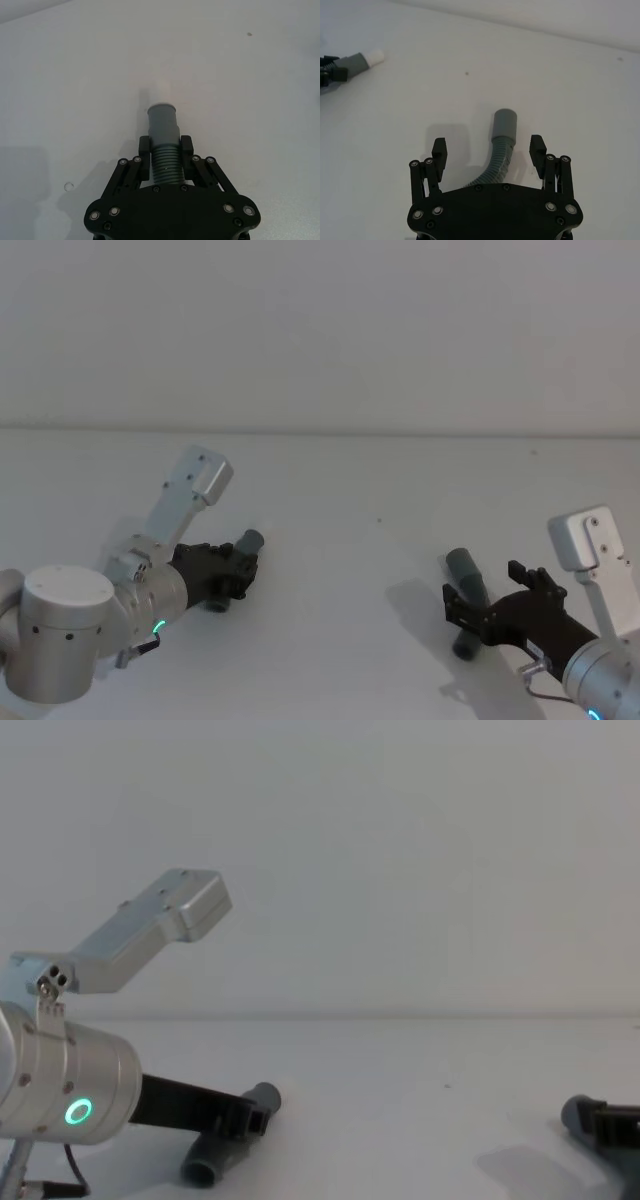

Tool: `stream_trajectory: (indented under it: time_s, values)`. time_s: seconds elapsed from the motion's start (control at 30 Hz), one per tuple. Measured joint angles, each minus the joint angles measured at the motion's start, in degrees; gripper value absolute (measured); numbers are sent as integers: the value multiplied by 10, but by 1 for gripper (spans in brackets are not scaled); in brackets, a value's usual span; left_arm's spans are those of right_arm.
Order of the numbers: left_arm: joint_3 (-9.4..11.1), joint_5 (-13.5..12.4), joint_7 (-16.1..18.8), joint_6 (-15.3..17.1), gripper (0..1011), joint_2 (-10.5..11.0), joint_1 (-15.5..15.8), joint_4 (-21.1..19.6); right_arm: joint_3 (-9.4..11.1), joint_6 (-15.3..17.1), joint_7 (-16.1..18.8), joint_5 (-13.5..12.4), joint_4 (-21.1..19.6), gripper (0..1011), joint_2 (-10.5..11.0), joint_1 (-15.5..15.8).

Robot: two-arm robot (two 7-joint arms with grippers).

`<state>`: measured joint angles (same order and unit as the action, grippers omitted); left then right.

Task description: Use both hands to pick up one end of the pipe from the table, align the ends, and insert them.

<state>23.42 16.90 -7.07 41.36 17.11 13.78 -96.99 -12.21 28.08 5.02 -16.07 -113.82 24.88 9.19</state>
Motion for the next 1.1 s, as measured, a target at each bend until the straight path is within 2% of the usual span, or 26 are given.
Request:
stream_trajectory:
  time_s: [0.47,1.1]
  values:
    - [0,0,0,0,341,0,0,0,-1,26,-9,-1,0,1000,-23,-1]
    - [0,0,0,0,342,0,0,0,-2,56,-20,-4,30,1000,-60,-20]
